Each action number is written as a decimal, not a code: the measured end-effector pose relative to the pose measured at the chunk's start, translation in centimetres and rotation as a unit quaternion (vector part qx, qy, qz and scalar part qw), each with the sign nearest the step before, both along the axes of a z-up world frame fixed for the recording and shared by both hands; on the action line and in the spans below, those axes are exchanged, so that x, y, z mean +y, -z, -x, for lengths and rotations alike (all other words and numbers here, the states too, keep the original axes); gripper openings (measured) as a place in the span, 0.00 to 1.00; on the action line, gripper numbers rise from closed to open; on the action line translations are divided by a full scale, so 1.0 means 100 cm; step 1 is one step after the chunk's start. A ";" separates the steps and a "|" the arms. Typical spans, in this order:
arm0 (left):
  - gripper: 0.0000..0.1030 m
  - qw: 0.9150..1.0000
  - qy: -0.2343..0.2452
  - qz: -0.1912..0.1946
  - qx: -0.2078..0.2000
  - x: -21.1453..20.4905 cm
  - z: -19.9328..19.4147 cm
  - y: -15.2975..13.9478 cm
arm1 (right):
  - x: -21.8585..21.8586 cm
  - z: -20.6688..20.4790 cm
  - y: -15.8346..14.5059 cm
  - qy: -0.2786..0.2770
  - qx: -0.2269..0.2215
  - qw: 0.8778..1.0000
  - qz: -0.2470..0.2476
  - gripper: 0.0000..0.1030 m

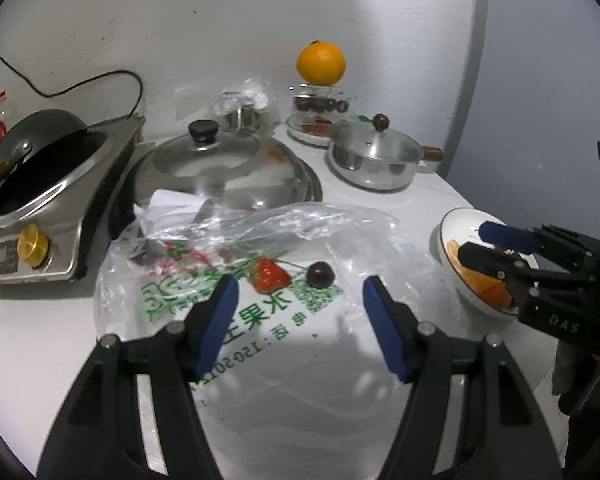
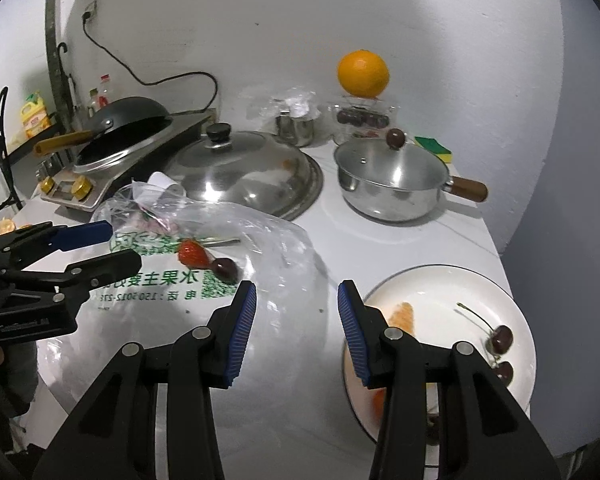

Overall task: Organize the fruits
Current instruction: 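Withdraw both open tools from the plate back toward the bag, then lower right tool onto the dark cherry while left tool lowers onto the strawberry, then close right tool on the cherry while left tool closes on the strawberry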

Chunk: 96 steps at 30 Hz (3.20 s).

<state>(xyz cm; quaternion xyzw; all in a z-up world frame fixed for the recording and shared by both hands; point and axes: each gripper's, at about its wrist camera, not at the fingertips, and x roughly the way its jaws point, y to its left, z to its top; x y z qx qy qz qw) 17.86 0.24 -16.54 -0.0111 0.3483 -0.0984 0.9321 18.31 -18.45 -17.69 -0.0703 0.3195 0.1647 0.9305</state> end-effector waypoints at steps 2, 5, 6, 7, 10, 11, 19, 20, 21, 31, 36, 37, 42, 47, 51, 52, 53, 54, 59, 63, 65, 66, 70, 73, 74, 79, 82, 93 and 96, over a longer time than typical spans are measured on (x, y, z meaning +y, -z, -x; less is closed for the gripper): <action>0.64 1.000 -0.003 0.001 0.001 0.004 -0.001 0.002 | 0.006 -0.001 0.000 -0.006 0.000 1.000 0.000 0.44; 0.64 1.000 -0.006 0.002 0.003 0.010 -0.003 0.004 | 0.017 -0.003 0.001 -0.016 0.000 1.000 0.002 0.44; 0.64 1.000 -0.008 0.002 0.003 0.012 -0.004 0.005 | 0.020 -0.004 0.001 -0.019 0.000 1.000 0.002 0.44; 0.64 1.000 -0.009 0.002 0.004 0.014 -0.005 0.006 | 0.023 -0.004 0.002 -0.022 0.000 1.000 0.003 0.44; 0.64 1.000 -0.010 0.004 0.006 0.019 -0.008 0.009 | 0.032 -0.008 0.004 -0.030 0.003 1.000 0.007 0.44; 0.64 1.000 -0.010 0.004 0.007 0.020 -0.010 0.009 | 0.035 -0.009 0.005 -0.033 0.004 0.999 0.007 0.44; 0.64 1.000 -0.011 0.006 0.010 0.032 -0.019 0.015 | 0.057 -0.022 0.013 -0.051 0.015 0.999 0.007 0.44; 0.64 1.000 -0.011 0.008 0.012 0.033 -0.021 0.016 | 0.060 -0.023 0.014 -0.054 0.016 0.998 0.008 0.44; 0.64 1.000 -0.010 0.009 0.012 0.034 -0.022 0.016 | 0.063 -0.025 0.015 -0.057 0.017 0.998 0.009 0.44; 0.64 1.000 -0.004 0.011 0.020 0.037 -0.035 0.026 | 0.081 -0.046 0.034 -0.071 0.040 0.997 0.012 0.44; 0.64 1.000 -0.005 0.013 0.026 0.039 -0.041 0.032 | 0.086 -0.055 0.042 -0.075 0.049 0.996 0.018 0.44; 0.64 1.000 -0.005 0.013 0.027 0.039 -0.043 0.033 | 0.087 -0.057 0.044 -0.076 0.050 0.996 0.019 0.44; 0.64 0.999 -0.004 0.012 0.032 0.039 -0.048 0.039 | 0.090 -0.066 0.052 -0.076 0.061 0.995 0.026 0.44; 0.64 0.999 -0.003 0.011 0.034 0.038 -0.052 0.042 | 0.093 -0.073 0.060 -0.078 0.070 0.994 0.027 0.43; 0.64 0.999 -0.001 0.010 0.037 0.037 -0.056 0.046 | 0.094 -0.077 0.064 -0.079 0.074 0.994 0.033 0.42; 0.64 0.999 0.000 0.010 0.037 0.037 -0.056 0.046 | 0.094 -0.078 0.066 -0.080 0.076 0.993 0.033 0.41; 0.64 0.999 0.001 0.009 0.038 0.036 -0.057 0.047 | 0.094 -0.078 0.067 -0.081 0.076 0.993 0.033 0.40; 0.64 0.999 0.001 0.008 0.039 0.036 -0.057 0.048 | 0.094 -0.079 0.068 -0.081 0.078 0.993 0.034 0.38; 0.64 0.999 0.000 0.006 0.044 0.036 -0.060 0.051 | 0.095 -0.082 0.072 -0.084 0.082 0.993 0.036 0.36; 0.64 0.999 0.001 0.003 0.046 0.033 -0.064 0.052 | 0.095 -0.085 0.075 -0.084 0.086 0.992 0.039 0.28; 0.64 0.999 0.002 0.001 0.047 0.032 -0.066 0.053 | 0.095 -0.085 0.075 -0.088 0.083 0.992 0.043 0.27; 0.64 0.999 0.003 0.000 0.048 0.032 -0.066 0.053 | 0.096 -0.084 0.075 -0.089 0.082 0.992 0.046 0.27; 0.64 0.999 0.004 -0.003 0.048 0.030 -0.067 0.053 | 0.092 -0.082 0.073 -0.088 0.077 0.992 0.039 0.27; 0.64 0.999 0.006 -0.011 0.048 0.027 -0.068 0.054 | 0.087 -0.079 0.066 -0.090 0.069 0.993 0.033 0.27; 0.64 0.999 0.006 -0.014 0.049 0.026 -0.069 0.055 | 0.084 -0.077 0.064 -0.091 0.064 0.993 0.031 0.27; 0.64 0.998 0.015 -0.029 0.051 0.017 -0.073 0.057 | 0.070 -0.072 0.055 -0.086 0.056 0.994 0.022 0.27; 0.64 0.998 0.028 -0.038 0.048 0.007 -0.075 0.058 | 0.064 -0.069 0.053 -0.084 0.054 0.995 0.017 0.27; 0.63 0.996 0.035 -0.051 0.064 -0.011 -0.093 0.068 | 0.049 -0.067 0.047 -0.083 0.044 0.996 0.001 0.27; 0.63 0.996 0.032 -0.053 0.068 -0.012 -0.096 0.071 | 0.047 -0.067 0.046 -0.085 0.043 0.995 -0.003 0.27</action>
